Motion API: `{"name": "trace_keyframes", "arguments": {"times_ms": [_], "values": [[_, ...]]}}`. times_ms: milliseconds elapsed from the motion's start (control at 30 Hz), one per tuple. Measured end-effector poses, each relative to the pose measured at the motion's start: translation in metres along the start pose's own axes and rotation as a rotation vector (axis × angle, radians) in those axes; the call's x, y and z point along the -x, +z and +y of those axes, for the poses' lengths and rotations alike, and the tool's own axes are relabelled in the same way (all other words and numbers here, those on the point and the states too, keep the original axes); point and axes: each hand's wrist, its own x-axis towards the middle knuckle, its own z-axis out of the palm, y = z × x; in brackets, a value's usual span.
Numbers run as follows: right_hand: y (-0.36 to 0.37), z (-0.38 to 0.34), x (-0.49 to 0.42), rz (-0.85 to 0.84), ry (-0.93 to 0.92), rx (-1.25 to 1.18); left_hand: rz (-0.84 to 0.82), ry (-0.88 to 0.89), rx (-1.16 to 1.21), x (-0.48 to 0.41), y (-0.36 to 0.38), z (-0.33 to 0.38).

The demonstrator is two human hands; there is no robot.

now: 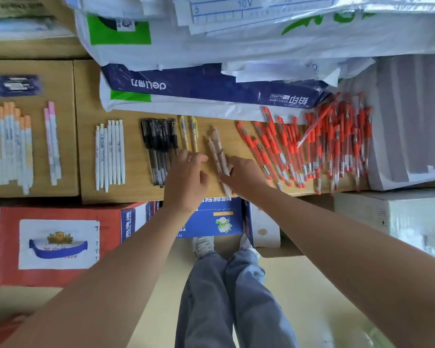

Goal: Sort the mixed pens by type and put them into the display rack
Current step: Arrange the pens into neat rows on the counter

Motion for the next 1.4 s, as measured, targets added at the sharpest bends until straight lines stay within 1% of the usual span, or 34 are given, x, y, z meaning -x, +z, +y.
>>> {"name": "trace_keyframes", "arguments": {"times_ms": [100, 167, 233, 367, 500, 633, 733, 833, 933, 1033, 1200, 1333, 1400], "values": [[0.003, 0.001, 0.001, 0.079, 0.024, 0.009, -0.02, 0.029, -0.002, 0.002, 0.003, -0.004], [0.001, 0.003, 0.003, 0.107, 0.036, 0.055, -0.046, 0.033, -0.009, 0.002, 0.004, -0.004], [-0.001, 0.006, 0.005, 0.128, 0.035, 0.094, -0.086, 0.074, -0.029, 0.001, 0.006, -0.004], [-0.002, 0.009, 0.01, 0.096, 0.039, 0.113, -0.167, 0.134, -0.161, 0.0, 0.01, -0.003], [-0.004, 0.013, 0.017, 0.085, 0.049, 0.102, -0.18, 0.164, -0.221, -0.006, 0.007, -0.004], [-0.017, 0.029, 0.027, 0.212, 0.078, -0.02, -0.127, 0.144, -0.231, -0.01, 0.002, 0.008], [-0.038, 0.05, 0.033, 0.358, 0.171, -0.143, -0.072, 0.171, -0.199, -0.015, 0.004, 0.027], [-0.06, 0.077, 0.03, 0.508, 0.283, -0.219, -0.1, 0.224, -0.13, -0.023, 0.015, 0.049], [-0.08, 0.096, 0.02, 0.578, 0.369, -0.273, -0.158, 0.196, -0.039, -0.031, 0.031, 0.073], [-0.092, 0.106, 0.006, 0.563, 0.403, -0.262, -0.178, 0.105, 0.059, -0.038, 0.046, 0.092], [-0.097, 0.109, -0.017, 0.492, 0.381, -0.181, -0.119, 0.021, 0.104, -0.046, 0.056, 0.106], [-0.101, 0.118, -0.004, 0.428, 0.226, -0.138, -0.112, 0.007, 0.059, -0.049, 0.062, 0.113], [-0.104, 0.124, 0.011, 0.356, 0.136, -0.113, -0.121, 0.019, 0.014, -0.048, 0.067, 0.12]]}}
